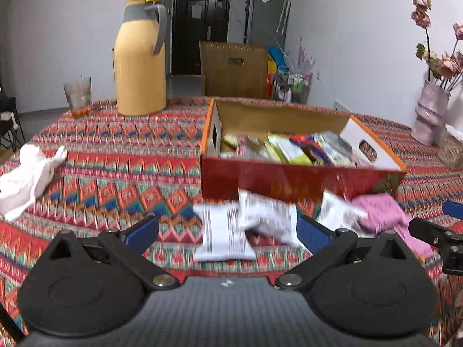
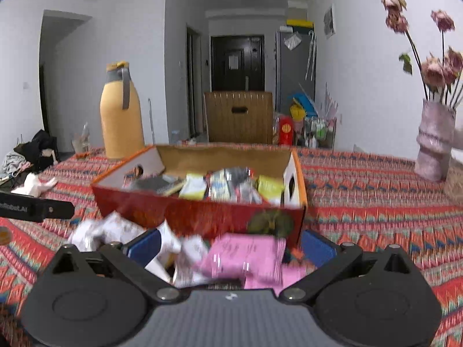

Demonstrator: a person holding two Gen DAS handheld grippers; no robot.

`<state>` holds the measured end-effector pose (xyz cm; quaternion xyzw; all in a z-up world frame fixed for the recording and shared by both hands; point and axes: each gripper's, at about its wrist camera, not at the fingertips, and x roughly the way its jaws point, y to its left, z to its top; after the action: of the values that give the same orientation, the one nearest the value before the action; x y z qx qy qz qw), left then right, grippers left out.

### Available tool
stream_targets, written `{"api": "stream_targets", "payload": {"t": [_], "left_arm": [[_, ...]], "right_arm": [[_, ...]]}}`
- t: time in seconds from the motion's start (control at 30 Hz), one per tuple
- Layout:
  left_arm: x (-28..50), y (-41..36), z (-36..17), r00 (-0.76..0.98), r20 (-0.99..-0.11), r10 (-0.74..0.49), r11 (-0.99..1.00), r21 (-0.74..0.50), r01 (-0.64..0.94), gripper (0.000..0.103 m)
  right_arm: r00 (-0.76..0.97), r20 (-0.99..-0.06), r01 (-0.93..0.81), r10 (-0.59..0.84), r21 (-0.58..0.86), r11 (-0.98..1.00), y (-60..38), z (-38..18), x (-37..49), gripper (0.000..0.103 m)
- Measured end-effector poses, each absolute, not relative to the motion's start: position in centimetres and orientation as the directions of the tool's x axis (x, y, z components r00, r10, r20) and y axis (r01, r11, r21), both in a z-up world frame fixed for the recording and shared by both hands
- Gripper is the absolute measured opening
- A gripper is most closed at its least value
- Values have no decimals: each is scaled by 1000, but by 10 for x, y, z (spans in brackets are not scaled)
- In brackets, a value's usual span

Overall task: Organize snacks
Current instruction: 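Move both tools back to the snack pile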

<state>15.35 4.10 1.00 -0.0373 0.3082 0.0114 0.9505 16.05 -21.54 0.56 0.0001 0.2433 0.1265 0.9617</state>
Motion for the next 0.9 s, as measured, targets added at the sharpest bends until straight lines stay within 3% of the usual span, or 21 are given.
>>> {"api": "stream_targets", "payload": {"t": [0.4,0.57,0.9], "left_arm": [[137,43,-31,808,-588,-32,993,-114,-44,103],[136,42,-31,813,-581,-37,992,-117,-39,103],[137,43,-32,810,-585,-39,991,-128,-45,103]], "right_arm": [[792,-540,-286,285,84,955,-210,-21,129,103],[786,-546,-313,289,52,948,-205,-21,131,81],[714,-649,-437,263,-120,891,-183,-39,152,69]]}}
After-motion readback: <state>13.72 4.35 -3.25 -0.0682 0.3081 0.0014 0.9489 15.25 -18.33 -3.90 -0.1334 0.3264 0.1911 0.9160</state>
